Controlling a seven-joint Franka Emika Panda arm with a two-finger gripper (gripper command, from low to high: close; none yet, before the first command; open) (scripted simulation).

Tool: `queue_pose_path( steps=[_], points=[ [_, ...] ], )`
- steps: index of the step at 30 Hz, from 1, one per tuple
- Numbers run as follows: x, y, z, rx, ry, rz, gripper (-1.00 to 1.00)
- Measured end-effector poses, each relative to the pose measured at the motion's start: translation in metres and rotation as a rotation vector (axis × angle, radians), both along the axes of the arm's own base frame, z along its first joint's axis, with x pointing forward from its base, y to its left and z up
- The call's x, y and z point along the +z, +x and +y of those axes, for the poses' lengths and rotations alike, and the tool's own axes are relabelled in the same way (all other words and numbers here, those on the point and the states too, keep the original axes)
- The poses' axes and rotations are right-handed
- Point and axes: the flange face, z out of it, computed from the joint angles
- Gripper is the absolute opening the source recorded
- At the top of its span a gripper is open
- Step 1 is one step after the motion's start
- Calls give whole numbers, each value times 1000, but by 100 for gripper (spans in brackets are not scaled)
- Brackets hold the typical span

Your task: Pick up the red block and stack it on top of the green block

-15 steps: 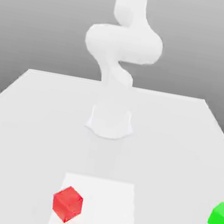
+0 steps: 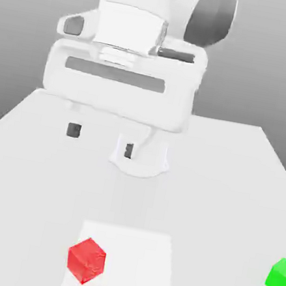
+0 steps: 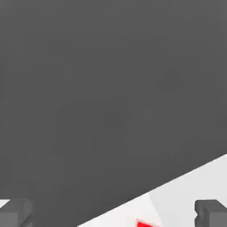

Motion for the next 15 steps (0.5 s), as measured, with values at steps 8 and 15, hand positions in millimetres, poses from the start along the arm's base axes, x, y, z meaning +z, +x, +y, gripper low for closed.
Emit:
queue_pose_path(
  steps=[8, 15],
  points=[
    [-150, -32, -14, -207, 105, 211, 0],
    [-218, -36, -14, -221, 112, 226, -100]
  ],
)
